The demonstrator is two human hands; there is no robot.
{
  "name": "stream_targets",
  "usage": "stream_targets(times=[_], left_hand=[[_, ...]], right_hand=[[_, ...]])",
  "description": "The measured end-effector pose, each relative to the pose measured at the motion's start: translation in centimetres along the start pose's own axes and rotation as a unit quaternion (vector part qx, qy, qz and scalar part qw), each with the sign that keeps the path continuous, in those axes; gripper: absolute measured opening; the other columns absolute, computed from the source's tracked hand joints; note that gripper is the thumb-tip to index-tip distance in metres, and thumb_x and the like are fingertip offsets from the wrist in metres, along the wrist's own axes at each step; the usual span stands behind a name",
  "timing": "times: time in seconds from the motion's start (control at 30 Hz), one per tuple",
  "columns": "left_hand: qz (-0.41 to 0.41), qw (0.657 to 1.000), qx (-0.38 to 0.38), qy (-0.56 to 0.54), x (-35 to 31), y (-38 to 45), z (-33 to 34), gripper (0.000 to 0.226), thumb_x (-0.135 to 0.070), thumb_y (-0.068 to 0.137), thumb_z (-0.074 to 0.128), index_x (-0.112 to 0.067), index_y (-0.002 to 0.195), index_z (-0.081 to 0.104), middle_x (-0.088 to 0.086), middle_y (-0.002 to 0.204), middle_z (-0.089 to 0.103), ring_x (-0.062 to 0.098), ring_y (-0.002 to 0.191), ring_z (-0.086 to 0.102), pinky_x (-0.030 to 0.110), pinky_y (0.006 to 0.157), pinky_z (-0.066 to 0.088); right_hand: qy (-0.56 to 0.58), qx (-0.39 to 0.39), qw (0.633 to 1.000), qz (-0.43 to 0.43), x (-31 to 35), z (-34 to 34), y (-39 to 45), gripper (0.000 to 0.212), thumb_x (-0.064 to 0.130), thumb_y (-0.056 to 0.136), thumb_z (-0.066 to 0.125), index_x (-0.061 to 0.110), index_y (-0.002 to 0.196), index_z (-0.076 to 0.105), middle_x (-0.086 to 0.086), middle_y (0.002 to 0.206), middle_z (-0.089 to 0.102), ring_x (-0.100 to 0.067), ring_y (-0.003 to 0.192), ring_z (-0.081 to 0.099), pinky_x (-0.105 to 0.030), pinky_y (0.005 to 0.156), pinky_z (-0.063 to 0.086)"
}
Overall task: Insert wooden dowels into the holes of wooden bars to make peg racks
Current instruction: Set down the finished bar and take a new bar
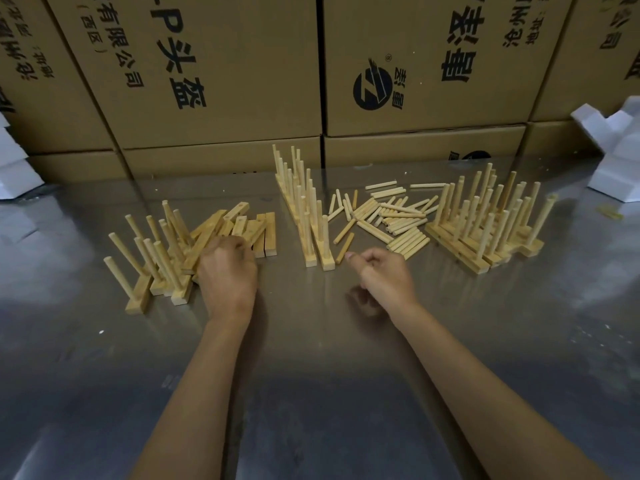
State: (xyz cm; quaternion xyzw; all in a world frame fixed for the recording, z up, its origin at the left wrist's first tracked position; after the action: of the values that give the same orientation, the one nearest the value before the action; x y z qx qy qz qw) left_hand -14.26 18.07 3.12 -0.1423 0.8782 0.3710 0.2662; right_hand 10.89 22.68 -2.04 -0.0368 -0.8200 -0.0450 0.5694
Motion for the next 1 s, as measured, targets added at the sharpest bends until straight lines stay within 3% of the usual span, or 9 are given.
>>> stream_targets(times=[0.13,0.27,0.4,0.57,0.67,0.77,0.87,0.93,1.0], left_hand=[[0.019,0.997,-0.067,-0.045,-1.3,0.2,-2.6,0.023,-0.008,0.096,0.061,-0.005,0.118,0.067,0.015,0.111,0.063,0.03,0.109,0.055,0.036,0.092,0.04],[0.104,0.985,-0.094,-0.105,-4.4,-1.0,-4.2,0.02,-0.007,0.094,0.064,-0.004,0.113,0.063,0.011,0.105,0.06,0.03,0.099,0.056,0.044,0.086,0.047],[0.148,0.967,-0.099,-0.182,-7.8,-2.8,-4.2,0.019,-0.002,0.094,0.063,-0.003,0.112,0.061,0.009,0.105,0.057,0.027,0.094,0.057,0.05,0.08,0.051],[0.25,0.952,0.021,-0.177,-11.6,-5.8,-1.3,0.024,0.002,0.092,0.064,-0.008,0.114,0.062,0.001,0.108,0.058,0.015,0.098,0.054,0.028,0.082,0.047],[0.302,0.932,0.127,-0.158,-12.8,-7.6,1.0,0.033,0.001,0.091,0.063,-0.015,0.12,0.06,-0.008,0.114,0.056,0.004,0.107,0.05,0.012,0.094,0.035],[0.193,0.926,0.217,-0.243,-11.8,-7.5,2.6,0.04,-0.009,0.088,0.07,-0.027,0.122,0.057,-0.011,0.11,0.056,-0.002,0.101,0.054,0.009,0.088,0.042],[-0.038,0.834,0.441,-0.329,-10.0,-8.4,5.5,0.033,-0.038,0.095,0.064,-0.033,0.126,0.055,0.0,0.11,0.065,0.007,0.078,0.066,0.023,0.066,0.056],[-0.104,0.721,0.584,-0.358,-9.7,-10.4,6.4,0.035,-0.045,0.101,0.049,-0.025,0.129,0.054,0.013,0.106,0.072,0.019,0.068,0.066,0.029,0.057,0.056],[-0.128,0.676,0.611,-0.393,-9.6,-10.7,6.4,0.036,-0.039,0.103,0.047,-0.016,0.13,0.055,0.016,0.093,0.072,0.021,0.064,0.063,0.027,0.055,0.055]], right_hand=[[0.037,0.135,0.99,-0.017,-0.1,-0.8,-1.3,0.023,0.035,0.093,0.066,0.016,0.083,0.071,0.005,0.055,0.061,-0.002,0.053,0.053,-0.016,0.056,0.044],[0.116,0.112,0.986,-0.037,-0.2,-1.8,-1.6,0.025,0.034,0.095,0.064,0.014,0.083,0.073,0.003,0.057,0.06,0.001,0.051,0.052,-0.008,0.049,0.039],[0.183,0.065,0.98,-0.032,-0.6,-2.7,-1.5,0.032,0.043,0.093,0.064,0.015,0.08,0.075,0.001,0.058,0.058,-0.007,0.053,0.051,-0.015,0.05,0.039],[0.343,0.078,0.935,0.039,-0.9,-3.4,-1.4,0.056,0.067,0.073,0.064,0.014,0.091,0.071,-0.002,0.06,0.056,-0.009,0.052,0.049,-0.021,0.052,0.038],[0.441,0.071,0.891,0.077,-1.6,-4.1,-1.1,0.03,0.045,0.09,0.063,0.016,0.097,0.065,0.001,0.066,0.052,-0.007,0.055,0.048,-0.022,0.058,0.036],[0.421,0.085,0.9,0.07,-1.8,-5.0,-1.2,0.015,0.029,0.096,0.06,0.014,0.095,0.063,0.002,0.068,0.051,-0.007,0.058,0.045,-0.021,0.059,0.034],[0.31,0.171,0.935,0.018,-1.0,-4.5,-2.0,0.017,0.03,0.094,0.061,0.013,0.093,0.066,0.0,0.072,0.056,-0.009,0.062,0.048,-0.022,0.06,0.035],[0.255,0.222,0.941,-0.005,-0.6,-3.5,-2.8,0.025,0.037,0.089,0.065,0.013,0.096,0.07,0.0,0.077,0.06,-0.008,0.066,0.051,-0.022,0.06,0.038],[0.246,0.209,0.946,-0.004,-0.6,-3.1,-3.0,0.042,0.045,0.085,0.067,0.009,0.106,0.069,-0.001,0.08,0.062,-0.009,0.066,0.053,-0.022,0.059,0.04]])
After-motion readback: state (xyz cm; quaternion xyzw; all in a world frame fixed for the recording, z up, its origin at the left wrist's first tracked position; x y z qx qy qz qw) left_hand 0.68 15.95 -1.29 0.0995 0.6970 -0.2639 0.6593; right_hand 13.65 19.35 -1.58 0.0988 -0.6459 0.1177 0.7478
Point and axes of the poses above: each hand's wrist, its own y-axis towards the middle knuckle, its own z-axis out of the palm, x = y × z, the point moved 7 cm from there along y, towards the middle knuckle
